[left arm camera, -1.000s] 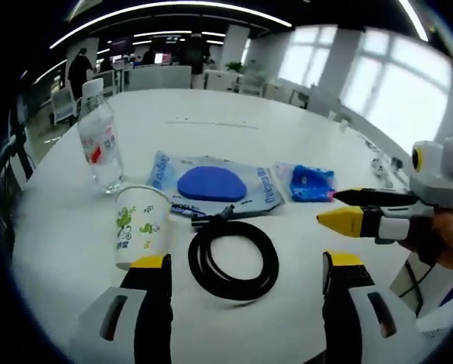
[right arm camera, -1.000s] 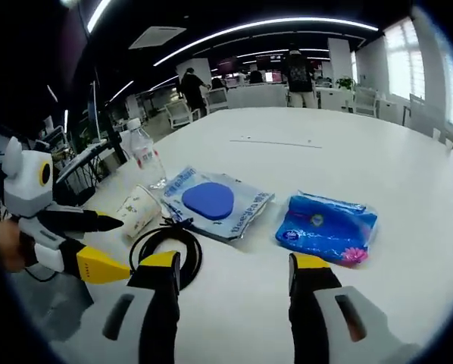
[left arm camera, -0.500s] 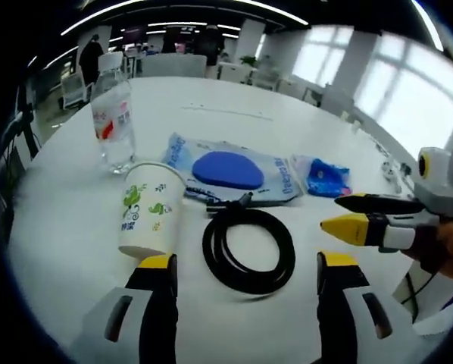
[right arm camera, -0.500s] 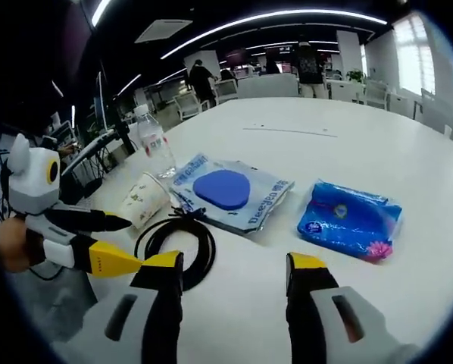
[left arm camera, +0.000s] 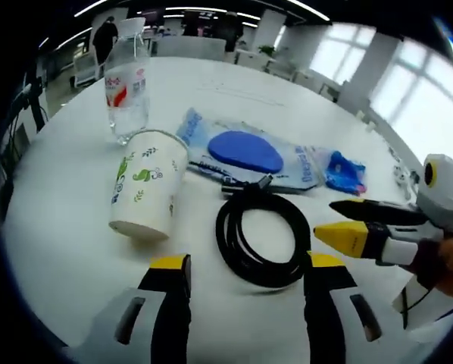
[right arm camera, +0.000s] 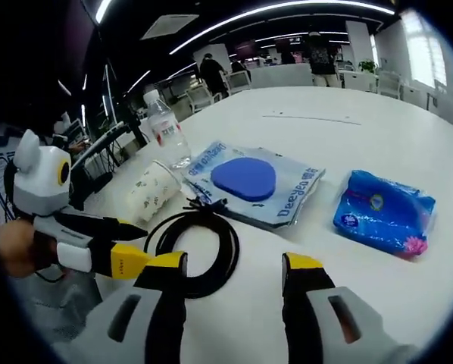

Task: Arrange the tabletop items into an orderly group along one side of the table until the central work area is clear of visible clutter.

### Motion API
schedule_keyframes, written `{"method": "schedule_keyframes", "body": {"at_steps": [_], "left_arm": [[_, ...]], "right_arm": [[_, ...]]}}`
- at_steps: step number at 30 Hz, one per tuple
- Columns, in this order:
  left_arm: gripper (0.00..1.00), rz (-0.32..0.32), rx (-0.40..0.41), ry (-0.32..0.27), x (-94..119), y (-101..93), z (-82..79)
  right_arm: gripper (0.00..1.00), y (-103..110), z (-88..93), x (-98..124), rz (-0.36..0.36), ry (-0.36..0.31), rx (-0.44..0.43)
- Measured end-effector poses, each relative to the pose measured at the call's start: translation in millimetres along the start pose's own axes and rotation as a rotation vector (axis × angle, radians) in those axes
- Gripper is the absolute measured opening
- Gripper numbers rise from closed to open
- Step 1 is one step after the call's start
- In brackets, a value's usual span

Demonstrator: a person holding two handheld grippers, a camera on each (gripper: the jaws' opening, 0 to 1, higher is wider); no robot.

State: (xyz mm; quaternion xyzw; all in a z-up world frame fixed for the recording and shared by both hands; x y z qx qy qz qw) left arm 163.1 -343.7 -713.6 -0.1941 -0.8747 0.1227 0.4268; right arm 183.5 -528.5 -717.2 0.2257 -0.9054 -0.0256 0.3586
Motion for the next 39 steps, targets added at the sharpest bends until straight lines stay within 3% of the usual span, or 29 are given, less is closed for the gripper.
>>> {"method": "schedule_keyframes", "body": {"at_steps": [10,18,22,24,27,28,29,31,39], "left_arm": [[0.44,-0.029,0.037,0.01,-8.3,2.7,-3.9],[0.17,-0.045,0.011,0.04,-8.5,-1.0,-0.6],[0.15,-0.065,0.009,0.048,-8.4,-0.1,-1.7],[0.14,-0.068,0.024,0.07,-8.1,0.2,-3.0],[0.06,-0.066,0.039,0.076,-5.7,0.0,-3.2],[0.03,-0.105,0.052,0.093,-1.9,2.5,-1.0],[0.02,-0.058,0.088,0.053,-3.0,-0.1,-1.8],[0.01,-0.066,0.112,0.052,-0.4,1.1,-0.9],[0.0,-0.047,0.076,0.053,3.3,-9.6,-0.3]], "right_arm": [[0.43,5.7,4.6,-16.2,-0.045,0.053,-0.002],[0.23,11.2,5.3,-17.5,-0.045,0.06,0.005],[0.13,9.2,6.7,-18.6,0.002,0.064,0.037],[0.1,9.6,7.1,-17.3,0.001,0.074,-0.046],[0.06,6.4,6.8,-16.0,-0.004,0.082,-0.065],[0.04,4.6,6.9,-13.4,-0.008,0.081,-0.056],[0.04,4.6,6.6,-12.0,-0.009,0.078,-0.061],[0.03,5.0,7.4,-9.0,-0.016,0.073,-0.06],[0.02,4.7,11.9,3.7,-0.006,0.077,-0.109]]}}
Point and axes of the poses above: the point that each gripper's makers call its tool centre point, and the gripper's own axes: x roughly backward along the fingers, y roughly to its left, z roughly out of its underside, the point moved 10 cm from there along x, roughly backward along the fingers, and after that the axes turned 6 degrees about z, right-handed, at the moved point
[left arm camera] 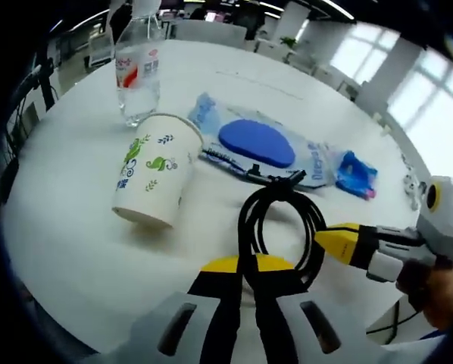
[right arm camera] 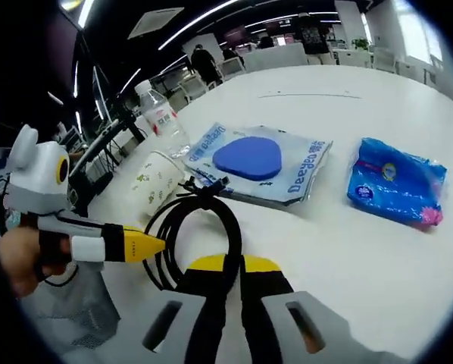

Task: Arrange the tabletop items into an orderly group along one side of the table until the central work area is clear of visible clutter.

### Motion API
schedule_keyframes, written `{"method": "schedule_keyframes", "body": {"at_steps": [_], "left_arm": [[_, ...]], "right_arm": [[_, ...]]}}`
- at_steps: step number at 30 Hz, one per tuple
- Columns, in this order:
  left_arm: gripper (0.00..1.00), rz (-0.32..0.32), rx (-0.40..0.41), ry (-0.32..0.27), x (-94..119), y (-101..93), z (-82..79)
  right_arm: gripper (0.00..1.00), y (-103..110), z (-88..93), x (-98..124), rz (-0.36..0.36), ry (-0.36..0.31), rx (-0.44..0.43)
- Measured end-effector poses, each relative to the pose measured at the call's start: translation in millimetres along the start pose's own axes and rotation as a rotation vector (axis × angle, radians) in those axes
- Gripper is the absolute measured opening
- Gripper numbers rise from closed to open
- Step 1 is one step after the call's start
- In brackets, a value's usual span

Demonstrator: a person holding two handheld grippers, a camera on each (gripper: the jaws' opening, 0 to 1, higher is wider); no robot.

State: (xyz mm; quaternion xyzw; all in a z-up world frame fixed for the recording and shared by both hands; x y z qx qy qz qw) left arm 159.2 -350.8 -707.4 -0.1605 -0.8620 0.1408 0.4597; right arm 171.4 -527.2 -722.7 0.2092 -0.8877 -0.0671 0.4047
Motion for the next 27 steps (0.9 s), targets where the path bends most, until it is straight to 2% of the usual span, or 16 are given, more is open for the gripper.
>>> {"method": "schedule_keyframes", "body": {"at_steps": [13,27], "left_arm": [[0.0,0.06,-0.047,-0.019,5.0,-29.7,-0.2],[0.0,0.143,-0.123,0.016,-6.4,-65.7,0.6]], "right_arm": [[0.02,-12.5,0.6,31.8,0.045,-0.053,-0.064],[0.02,-40.3,10.3,61.6,0.109,-0.088,-0.154]]}}
Point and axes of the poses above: the point that each gripper's makers call its tool centre point, and the gripper's own axes: x roughly backward along the fingers, y roughly to its left, z roughly out of its underside, the point moved 10 cm from there along x, roughly backward along the fingers, and after that the axes turned 6 degrees about z, right-handed, at the moved point
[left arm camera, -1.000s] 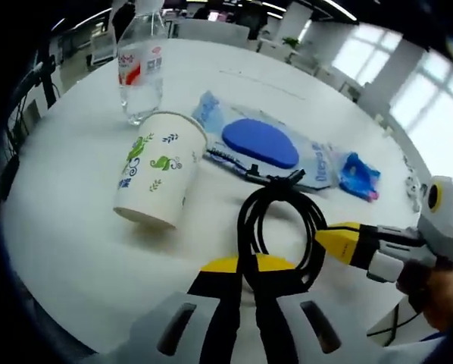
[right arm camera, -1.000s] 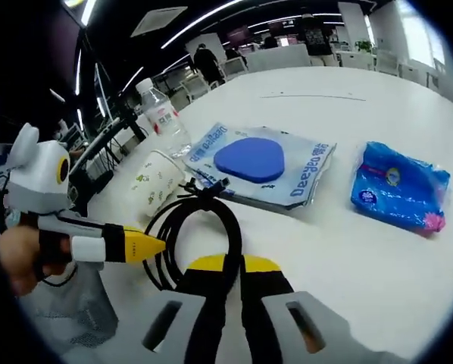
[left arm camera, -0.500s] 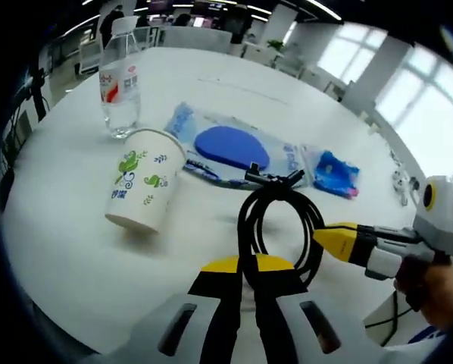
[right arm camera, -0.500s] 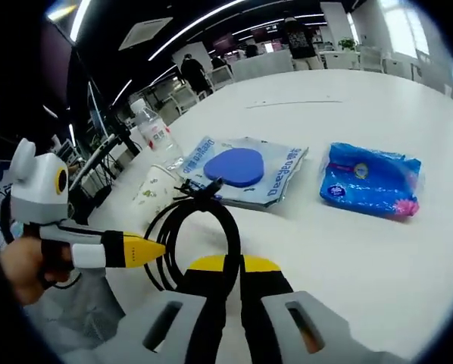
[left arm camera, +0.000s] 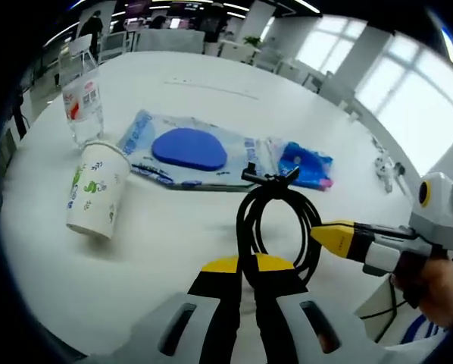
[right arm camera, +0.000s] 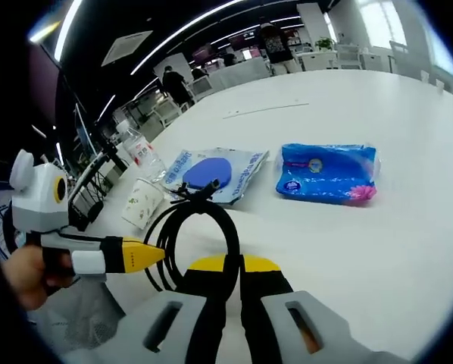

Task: Arrange the tabletop items into an orderly group along one side of the table until the central work area is clear of visible clutter.

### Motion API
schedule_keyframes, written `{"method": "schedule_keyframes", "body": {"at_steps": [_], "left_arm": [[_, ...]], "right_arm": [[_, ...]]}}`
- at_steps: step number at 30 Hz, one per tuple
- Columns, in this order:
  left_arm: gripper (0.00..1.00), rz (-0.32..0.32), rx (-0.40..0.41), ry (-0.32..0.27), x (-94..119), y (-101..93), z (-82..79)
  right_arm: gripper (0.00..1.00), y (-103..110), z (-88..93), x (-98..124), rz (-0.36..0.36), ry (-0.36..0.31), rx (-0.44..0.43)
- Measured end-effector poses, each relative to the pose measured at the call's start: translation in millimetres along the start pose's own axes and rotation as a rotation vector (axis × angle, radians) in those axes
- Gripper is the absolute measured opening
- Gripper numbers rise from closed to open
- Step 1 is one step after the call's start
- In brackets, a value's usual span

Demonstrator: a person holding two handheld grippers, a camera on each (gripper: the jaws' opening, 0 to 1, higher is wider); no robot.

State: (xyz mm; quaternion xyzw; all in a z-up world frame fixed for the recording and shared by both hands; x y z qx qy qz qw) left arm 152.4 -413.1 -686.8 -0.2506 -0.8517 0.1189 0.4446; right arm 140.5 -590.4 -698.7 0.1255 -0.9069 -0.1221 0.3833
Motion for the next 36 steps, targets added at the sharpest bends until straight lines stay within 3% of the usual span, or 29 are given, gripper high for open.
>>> {"method": "schedule_keyframes", "body": {"at_steps": [13,26,36], "left_arm": [[0.0,0.058,-0.06,0.042,-17.1,-24.4,-5.7],[0.01,0.118,-0.099,0.096,-33.5,-49.2,-1.4],[0.02,0.147,-0.107,0.121,-47.4,-61.9,-1.1]], "right_arm": [[0.02,-26.9,0.6,16.5,0.049,-0.022,-0.074],[0.02,-54.0,3.9,32.3,0.096,-0.029,-0.15],[0.02,-68.4,3.1,37.9,0.131,-0.034,-0.134]]}}
Point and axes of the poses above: the point that each gripper's makers call its tool centre point, and the gripper's own axes: x roughly backward along the fingers, y roughly to its left, z roughly out of its underside, the point moved 10 cm from there along x, roughly backward along the fingers, and after that the axes turned 6 degrees about z, right-handed, at the moved point
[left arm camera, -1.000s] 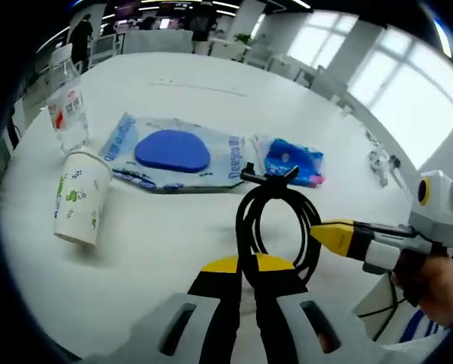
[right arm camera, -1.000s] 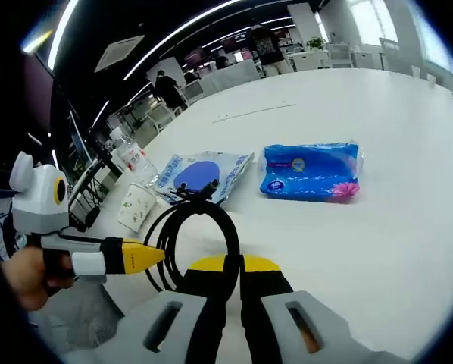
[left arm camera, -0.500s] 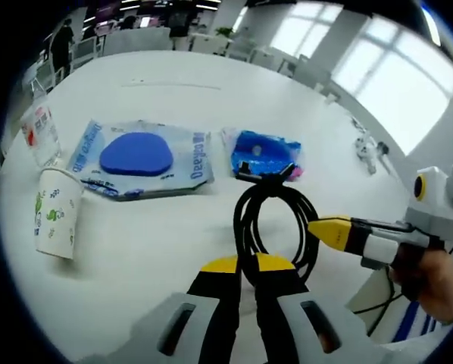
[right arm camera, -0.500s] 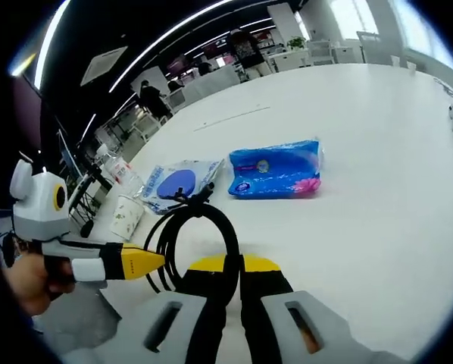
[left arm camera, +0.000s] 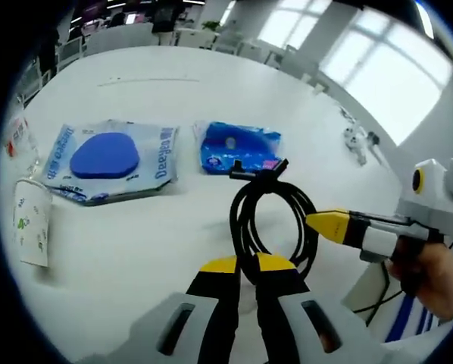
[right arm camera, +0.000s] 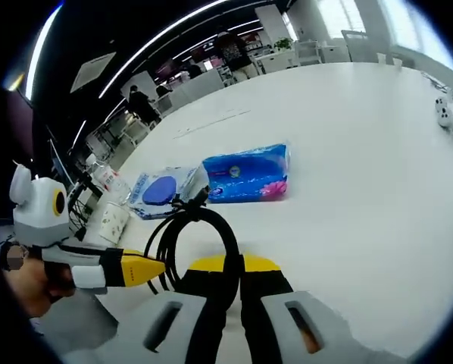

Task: Arrange the tabletop items into an orderly group along one side of the table until the central work area is clear of visible clutter.

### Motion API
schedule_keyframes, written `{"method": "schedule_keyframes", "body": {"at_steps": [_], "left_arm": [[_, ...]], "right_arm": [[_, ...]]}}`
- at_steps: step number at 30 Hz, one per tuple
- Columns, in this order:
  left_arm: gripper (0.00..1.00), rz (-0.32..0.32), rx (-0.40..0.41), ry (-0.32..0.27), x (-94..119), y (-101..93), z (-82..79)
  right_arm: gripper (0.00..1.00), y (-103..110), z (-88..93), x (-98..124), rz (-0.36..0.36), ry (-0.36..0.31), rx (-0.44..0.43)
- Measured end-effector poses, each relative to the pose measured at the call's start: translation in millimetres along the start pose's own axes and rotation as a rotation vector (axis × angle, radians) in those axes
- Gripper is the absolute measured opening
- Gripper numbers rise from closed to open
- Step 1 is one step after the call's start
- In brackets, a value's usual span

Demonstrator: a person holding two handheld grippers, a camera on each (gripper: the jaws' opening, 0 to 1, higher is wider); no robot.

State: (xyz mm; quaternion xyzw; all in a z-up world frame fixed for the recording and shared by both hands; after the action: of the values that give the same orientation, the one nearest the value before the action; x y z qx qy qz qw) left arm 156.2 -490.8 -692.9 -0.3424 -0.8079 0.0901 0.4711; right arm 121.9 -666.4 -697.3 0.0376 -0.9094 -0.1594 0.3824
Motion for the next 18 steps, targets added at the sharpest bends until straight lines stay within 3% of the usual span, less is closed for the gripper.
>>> {"method": "schedule_keyframes", "body": {"at_steps": [18], "left_arm": [[0.03,0.054,0.038,0.037,-26.9,-12.3,3.0]], "right_arm": [[0.02,-26.8,-5.5,-5.1,0.039,0.021,0.032]]}}
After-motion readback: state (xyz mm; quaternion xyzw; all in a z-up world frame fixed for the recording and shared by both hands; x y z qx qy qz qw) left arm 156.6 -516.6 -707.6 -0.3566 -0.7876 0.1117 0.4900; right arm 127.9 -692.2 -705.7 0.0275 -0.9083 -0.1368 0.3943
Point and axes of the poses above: the point that each gripper's makers call its tool centre point, and the gripper's own axes: x roughly backward along the fingers, y roughly to its left, z roughly out of its underside, the point moved 10 cm from there along x, roughly backward along the fingers, and after that the axes turned 6 degrees about z, right-handed, at the moved point
